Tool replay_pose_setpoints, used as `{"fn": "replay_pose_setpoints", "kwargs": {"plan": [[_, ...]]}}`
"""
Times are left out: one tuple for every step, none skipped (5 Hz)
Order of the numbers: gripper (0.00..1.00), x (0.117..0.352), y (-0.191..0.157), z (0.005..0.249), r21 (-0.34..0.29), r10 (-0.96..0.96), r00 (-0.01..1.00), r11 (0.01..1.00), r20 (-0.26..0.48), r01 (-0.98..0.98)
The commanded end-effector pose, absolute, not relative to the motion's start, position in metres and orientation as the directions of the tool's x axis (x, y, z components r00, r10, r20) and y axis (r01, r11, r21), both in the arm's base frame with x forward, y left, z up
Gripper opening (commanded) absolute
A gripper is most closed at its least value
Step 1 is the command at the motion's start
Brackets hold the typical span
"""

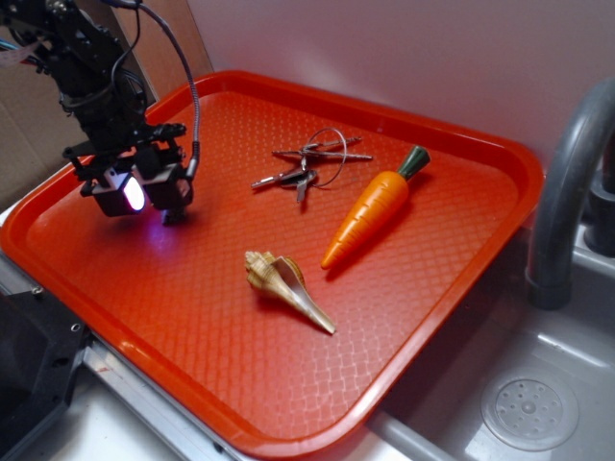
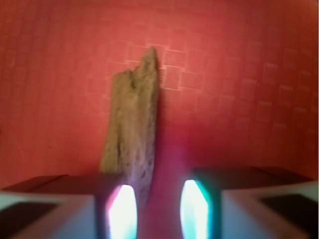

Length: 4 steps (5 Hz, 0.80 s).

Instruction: Grab the wood chip.

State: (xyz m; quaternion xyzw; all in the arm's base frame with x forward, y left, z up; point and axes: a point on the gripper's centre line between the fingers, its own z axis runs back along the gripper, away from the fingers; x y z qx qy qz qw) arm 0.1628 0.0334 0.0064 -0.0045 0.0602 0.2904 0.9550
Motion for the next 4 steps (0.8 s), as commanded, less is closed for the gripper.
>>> {"fn": "replay_pose_setpoints", "kwargs": {"plan": [[1.00, 0.196, 0.050, 0.076, -0.024, 0.513, 0.858, 0.858, -0.024, -0.514], [1.00, 0.204, 0.048, 0.078, -0.034, 0.510, 0.860, 0.859, -0.028, -0.511], [1.00, 0.205, 0.048, 0.071, -0.027, 0.513, 0.857, 0.857, -0.044, -0.514], [1.00, 0.206, 0.049, 0.063, -0.037, 0.520, 0.852, 0.852, -0.061, -0.522]]}}
